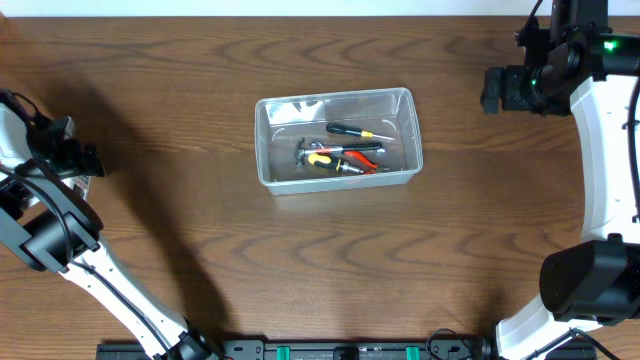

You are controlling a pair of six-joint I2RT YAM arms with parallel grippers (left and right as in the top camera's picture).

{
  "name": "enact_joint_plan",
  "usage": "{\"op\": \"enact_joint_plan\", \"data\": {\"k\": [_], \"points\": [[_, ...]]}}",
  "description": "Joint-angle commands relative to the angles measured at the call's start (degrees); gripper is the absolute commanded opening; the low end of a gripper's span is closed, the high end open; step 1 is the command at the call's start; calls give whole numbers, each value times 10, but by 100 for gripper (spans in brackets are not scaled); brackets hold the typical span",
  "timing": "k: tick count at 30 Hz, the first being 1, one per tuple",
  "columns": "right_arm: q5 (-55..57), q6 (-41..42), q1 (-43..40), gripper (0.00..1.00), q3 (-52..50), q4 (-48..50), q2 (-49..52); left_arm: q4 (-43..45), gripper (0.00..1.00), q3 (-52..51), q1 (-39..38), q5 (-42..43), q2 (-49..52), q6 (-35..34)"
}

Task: Pack container
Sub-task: 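Lower the left gripper and grasp the blue-and-white box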

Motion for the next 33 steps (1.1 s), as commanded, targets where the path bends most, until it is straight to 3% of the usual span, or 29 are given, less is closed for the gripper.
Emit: {"op": "enact_joint_plan", "data": {"k": [1,4,13,33], "points": [[-5,-7,-3,99,-2,-1,-6,3,99,-5,0,-9,9,5],[-5,-7,-3,99,-2,-3,-6,5,100,-5,0,-9,9,5],[-5,-7,-3,99,-2,-14,-6,10,88,-8,0,-9,9,5],[-5,-7,-3,99,-2,-16,-6,16,39,-32,0,-8,10,5]]}}
